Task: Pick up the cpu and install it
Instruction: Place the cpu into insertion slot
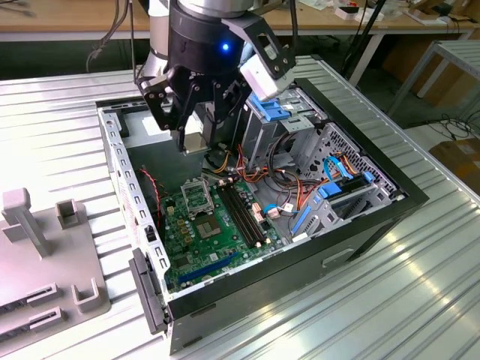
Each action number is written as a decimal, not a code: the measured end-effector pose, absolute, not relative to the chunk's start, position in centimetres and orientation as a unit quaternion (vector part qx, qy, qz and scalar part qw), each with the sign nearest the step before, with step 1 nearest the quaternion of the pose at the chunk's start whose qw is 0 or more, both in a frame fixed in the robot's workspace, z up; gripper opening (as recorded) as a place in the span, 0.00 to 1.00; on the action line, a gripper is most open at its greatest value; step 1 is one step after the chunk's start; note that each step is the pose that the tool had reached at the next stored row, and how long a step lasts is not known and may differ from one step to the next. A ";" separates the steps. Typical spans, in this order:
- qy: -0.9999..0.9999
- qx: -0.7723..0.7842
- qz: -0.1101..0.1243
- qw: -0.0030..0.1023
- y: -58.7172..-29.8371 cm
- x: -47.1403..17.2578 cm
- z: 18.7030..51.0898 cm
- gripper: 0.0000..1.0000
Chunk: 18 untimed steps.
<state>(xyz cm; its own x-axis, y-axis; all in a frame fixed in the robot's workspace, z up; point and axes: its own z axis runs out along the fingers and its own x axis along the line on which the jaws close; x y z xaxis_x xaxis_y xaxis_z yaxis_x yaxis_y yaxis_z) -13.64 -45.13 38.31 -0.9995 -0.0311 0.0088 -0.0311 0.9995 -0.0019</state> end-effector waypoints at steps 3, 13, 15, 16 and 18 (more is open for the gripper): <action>-1.000 0.016 0.001 0.004 -45.1 -13.6 37.9 0.47; -1.000 0.016 0.001 0.004 -45.2 -13.6 37.2 0.47; -1.000 0.016 0.001 0.004 -45.2 -13.6 36.9 0.47; -1.000 0.016 0.001 0.004 -45.2 -13.6 36.8 0.47; -1.000 0.016 0.001 0.004 -45.2 -13.6 36.6 0.47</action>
<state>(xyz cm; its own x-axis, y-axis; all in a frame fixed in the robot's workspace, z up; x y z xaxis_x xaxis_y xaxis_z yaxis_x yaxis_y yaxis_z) -13.64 -45.19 36.63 -0.9995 -0.0311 0.0087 -0.0311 0.9995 -0.0018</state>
